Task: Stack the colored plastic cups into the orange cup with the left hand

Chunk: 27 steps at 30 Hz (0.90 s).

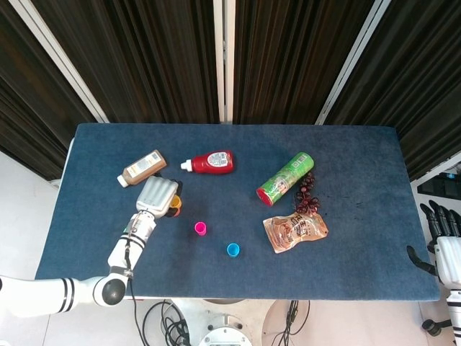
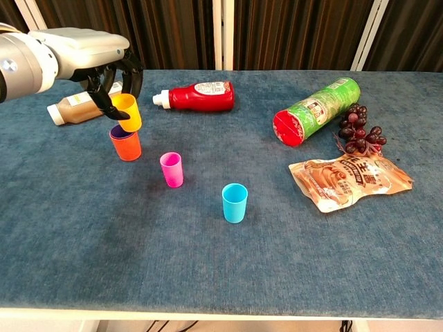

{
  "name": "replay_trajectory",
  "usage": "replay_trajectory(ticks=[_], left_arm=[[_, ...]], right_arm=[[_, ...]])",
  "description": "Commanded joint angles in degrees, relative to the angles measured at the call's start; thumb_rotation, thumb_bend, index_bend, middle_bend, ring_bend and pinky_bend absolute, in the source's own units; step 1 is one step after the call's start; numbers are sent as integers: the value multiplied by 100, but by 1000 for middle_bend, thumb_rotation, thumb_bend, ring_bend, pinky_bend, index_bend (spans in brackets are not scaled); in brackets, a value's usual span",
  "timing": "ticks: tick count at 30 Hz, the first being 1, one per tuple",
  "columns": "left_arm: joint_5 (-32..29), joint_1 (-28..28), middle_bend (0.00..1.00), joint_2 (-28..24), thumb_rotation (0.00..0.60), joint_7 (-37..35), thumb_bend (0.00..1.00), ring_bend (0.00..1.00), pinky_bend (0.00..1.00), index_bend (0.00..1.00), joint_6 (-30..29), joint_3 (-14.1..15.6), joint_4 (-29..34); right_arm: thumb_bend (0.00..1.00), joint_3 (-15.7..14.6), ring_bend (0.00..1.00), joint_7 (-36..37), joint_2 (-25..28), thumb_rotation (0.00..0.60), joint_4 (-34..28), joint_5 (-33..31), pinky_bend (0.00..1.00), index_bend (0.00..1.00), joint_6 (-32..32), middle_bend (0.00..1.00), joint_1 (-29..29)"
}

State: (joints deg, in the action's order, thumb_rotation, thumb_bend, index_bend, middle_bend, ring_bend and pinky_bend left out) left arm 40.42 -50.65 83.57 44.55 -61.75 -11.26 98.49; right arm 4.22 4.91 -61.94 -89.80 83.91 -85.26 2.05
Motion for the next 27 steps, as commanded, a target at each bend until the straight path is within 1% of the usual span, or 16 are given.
replay_trajectory(ticks=[1, 8, 11, 14, 15, 16, 18, 19, 22, 25, 27], left_arm=[[-12, 2, 485, -11, 600, -17, 253, 546, 306, 492, -15, 57, -37], [-75, -7, 472, -26, 600, -59, 253, 537, 306, 478, -12, 150, -138], [-195, -24, 453, -34, 600, -72, 252, 514, 305, 454, 42, 175, -128], [-296, -53, 415, -58, 600, 11, 247, 442, 289, 374, 62, 246, -98], [-317, -60, 383, -68, 600, 16, 240, 387, 276, 322, 60, 259, -74], [-306, -60, 359, -76, 600, -3, 235, 354, 268, 295, 48, 255, -49], [-196, -33, 291, -115, 600, -144, 216, 278, 240, 237, -22, 198, 54], [-101, -11, 274, -141, 600, -228, 210, 259, 225, 226, -77, 164, 122], [368, 63, 266, -296, 600, -343, 208, 247, 202, 221, -300, 165, 428], [768, 123, 266, -515, 600, -277, 207, 248, 194, 231, -385, 328, 916], [897, 145, 266, -714, 600, -183, 195, 263, 194, 234, -260, 533, 1354]], right_arm=[[247, -15, 0, -22, -21, 600, 1, 11, 0, 0, 21, 0, 7], [246, -16, 0, -85, -35, 600, -22, 21, 0, 0, 32, 0, 21], [246, -17, 0, -103, -27, 600, -41, 21, 0, 0, 39, 0, 24], [248, -21, 0, -120, -14, 600, -59, -4, 0, 0, 82, 0, 33], [248, -19, 0, -125, -13, 600, -61, -9, 0, 0, 86, 0, 35], [248, -17, 0, -128, -15, 600, -60, -12, 0, 0, 84, 0, 35], [252, -12, 0, -119, -17, 600, -62, -18, 0, 0, 78, 0, 32], [259, -10, 0, -110, -16, 600, -65, -25, 0, 0, 76, 0, 29], [276, -1, 0, -88, -5, 600, -62, -36, 0, 0, 67, 0, 24], [276, 10, 0, -60, 7, 600, -54, -37, 0, 0, 51, 0, 20], [278, 15, 0, -38, 12, 600, -50, -38, 0, 0, 51, 0, 22]])
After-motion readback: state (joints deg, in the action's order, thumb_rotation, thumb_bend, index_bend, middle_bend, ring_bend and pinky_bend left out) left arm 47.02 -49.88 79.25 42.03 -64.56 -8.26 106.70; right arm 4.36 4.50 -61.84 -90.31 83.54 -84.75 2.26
